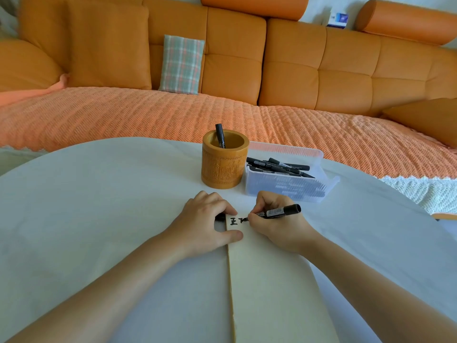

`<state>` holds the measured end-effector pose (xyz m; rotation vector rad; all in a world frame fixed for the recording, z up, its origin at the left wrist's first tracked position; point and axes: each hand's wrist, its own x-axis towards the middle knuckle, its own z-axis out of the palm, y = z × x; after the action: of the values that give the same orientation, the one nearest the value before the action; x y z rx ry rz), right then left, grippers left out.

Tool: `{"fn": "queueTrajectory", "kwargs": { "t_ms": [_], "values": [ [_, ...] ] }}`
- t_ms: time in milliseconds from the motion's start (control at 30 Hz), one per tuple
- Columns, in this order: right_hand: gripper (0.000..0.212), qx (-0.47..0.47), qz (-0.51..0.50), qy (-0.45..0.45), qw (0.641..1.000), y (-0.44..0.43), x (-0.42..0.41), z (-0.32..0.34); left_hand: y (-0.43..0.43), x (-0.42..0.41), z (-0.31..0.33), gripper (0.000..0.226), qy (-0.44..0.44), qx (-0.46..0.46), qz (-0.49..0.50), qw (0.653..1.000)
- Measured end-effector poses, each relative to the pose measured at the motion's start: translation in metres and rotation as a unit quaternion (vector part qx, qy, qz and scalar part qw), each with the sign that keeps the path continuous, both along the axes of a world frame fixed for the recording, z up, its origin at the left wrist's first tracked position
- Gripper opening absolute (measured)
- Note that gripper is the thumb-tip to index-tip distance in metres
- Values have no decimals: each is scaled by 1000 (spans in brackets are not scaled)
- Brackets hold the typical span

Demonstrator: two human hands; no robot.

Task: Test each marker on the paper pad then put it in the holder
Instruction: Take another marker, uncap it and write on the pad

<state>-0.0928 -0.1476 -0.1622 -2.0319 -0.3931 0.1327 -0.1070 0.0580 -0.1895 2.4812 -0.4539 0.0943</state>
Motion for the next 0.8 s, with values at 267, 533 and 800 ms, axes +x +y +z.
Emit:
{"fn": "queueTrajectory", "kwargs": {
  "t_ms": [267,533,800],
  "values": [
    [23,9,25,12,1000,-1,-2,1,-1,1,0,61,0,-3,1,1000],
    [24,-7,23,16,1000,0,-2,2,0,1,-1,47,-9,-2,0,1000],
    [16,55,-16,21,998,-2,-1,2,0,1,1,49,-2,8,-2,1000]
  ]
}}
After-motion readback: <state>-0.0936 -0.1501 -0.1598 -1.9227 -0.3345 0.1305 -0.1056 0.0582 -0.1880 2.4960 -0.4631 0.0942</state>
